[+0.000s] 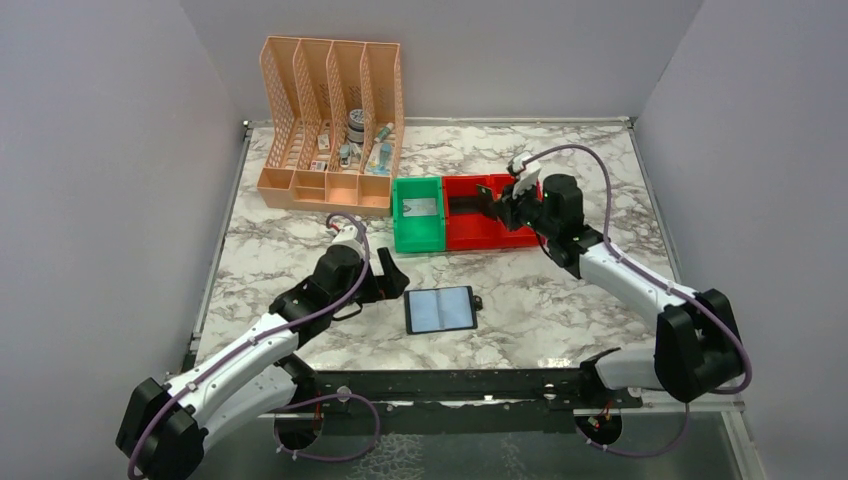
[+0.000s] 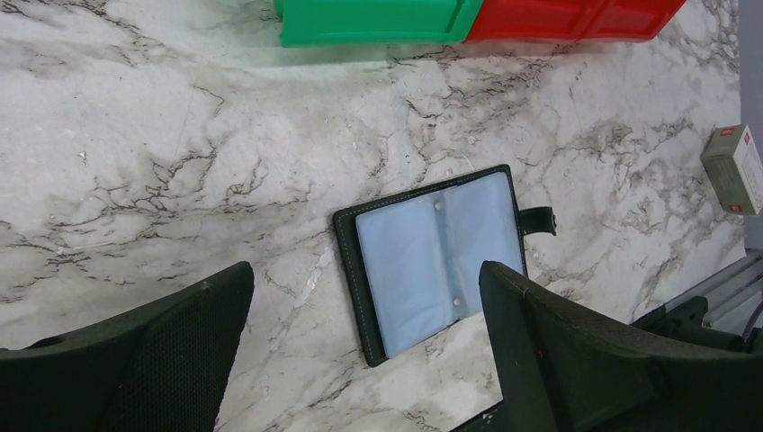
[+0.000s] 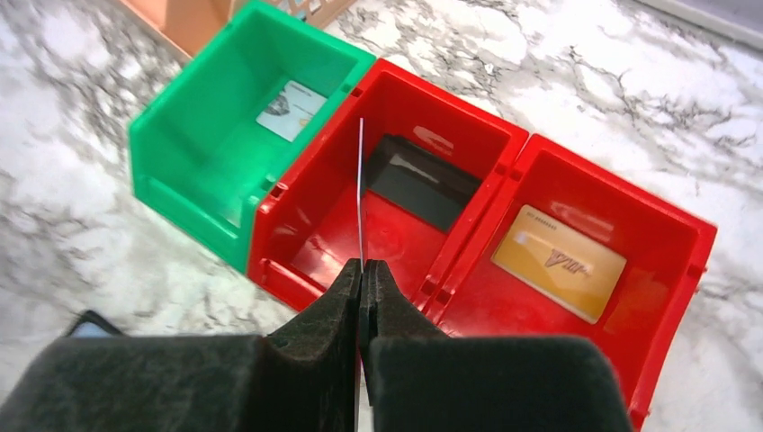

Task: Take the credit cards out of the card holder
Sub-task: Place the credit card in the storage box, then adjust the card holder at the center of the board.

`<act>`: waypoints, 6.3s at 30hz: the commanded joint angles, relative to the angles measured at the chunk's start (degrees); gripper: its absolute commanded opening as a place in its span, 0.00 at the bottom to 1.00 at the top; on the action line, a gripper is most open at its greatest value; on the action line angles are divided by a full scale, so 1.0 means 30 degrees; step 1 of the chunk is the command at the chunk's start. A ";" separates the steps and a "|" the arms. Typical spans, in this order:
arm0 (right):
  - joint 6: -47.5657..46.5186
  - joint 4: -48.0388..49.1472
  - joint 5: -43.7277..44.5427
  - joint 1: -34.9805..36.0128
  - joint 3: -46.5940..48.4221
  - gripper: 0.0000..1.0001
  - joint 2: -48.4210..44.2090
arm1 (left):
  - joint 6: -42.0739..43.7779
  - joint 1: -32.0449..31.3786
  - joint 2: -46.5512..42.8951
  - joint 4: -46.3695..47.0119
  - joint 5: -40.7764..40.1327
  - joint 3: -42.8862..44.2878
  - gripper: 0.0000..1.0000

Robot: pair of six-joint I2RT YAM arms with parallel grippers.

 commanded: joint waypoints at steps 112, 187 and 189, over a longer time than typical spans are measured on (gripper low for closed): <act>0.9821 -0.6237 0.1652 0.6643 -0.3246 0.37 0.2716 | -0.1739 -0.1816 0.5812 0.5926 0.4854 -0.1473 0.71; 1.0058 -0.6435 0.0647 0.6760 -0.2534 0.39 0.2440 | -0.0555 -0.5819 1.0093 -0.0757 -0.2283 0.3162 0.12; 0.9987 -0.5902 0.0329 0.6760 -0.2846 0.39 0.2870 | -0.0570 -0.5840 1.0188 -0.0618 -0.2257 0.3030 0.11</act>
